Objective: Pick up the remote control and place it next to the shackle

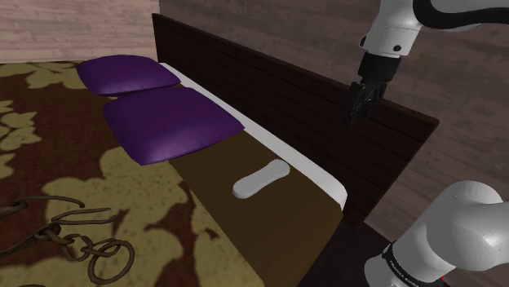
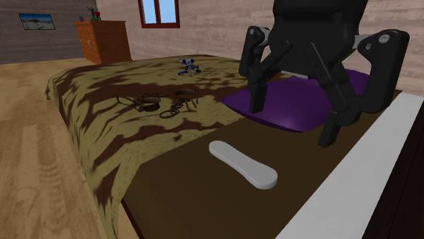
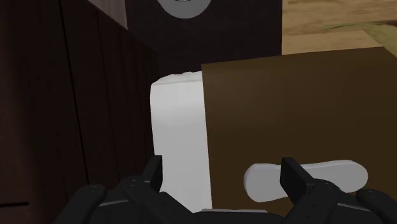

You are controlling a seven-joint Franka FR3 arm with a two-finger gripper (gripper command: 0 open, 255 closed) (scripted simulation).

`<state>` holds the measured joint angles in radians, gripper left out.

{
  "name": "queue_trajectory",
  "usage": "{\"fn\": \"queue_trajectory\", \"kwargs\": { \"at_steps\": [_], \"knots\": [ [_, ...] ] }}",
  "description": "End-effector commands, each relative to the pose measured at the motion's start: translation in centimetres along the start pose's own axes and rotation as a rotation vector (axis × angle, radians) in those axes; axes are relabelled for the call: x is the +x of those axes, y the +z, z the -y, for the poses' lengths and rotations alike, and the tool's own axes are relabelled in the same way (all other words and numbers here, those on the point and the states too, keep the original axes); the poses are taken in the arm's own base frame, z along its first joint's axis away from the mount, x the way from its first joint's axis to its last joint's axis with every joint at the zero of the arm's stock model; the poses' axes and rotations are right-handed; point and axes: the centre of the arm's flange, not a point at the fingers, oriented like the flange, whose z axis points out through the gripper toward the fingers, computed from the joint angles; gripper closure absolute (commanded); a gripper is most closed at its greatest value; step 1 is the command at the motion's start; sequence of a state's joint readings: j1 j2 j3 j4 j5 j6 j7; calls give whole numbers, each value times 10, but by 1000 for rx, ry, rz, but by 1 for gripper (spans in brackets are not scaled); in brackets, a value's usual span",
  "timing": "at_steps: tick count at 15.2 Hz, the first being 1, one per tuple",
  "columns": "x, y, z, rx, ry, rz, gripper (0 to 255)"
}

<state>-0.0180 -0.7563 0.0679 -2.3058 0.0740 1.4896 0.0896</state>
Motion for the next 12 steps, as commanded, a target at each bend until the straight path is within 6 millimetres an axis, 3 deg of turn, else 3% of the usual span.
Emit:
{"fn": "queue_trajectory", "kwargs": {
  "at_steps": [1, 6, 12],
  "knots": [
    [0, 0, 0, 0, 0, 0, 0],
    [0, 39, 53, 1, 315, -14, 0],
    [22, 86, 113, 3, 694, -31, 0]
  ]
}}
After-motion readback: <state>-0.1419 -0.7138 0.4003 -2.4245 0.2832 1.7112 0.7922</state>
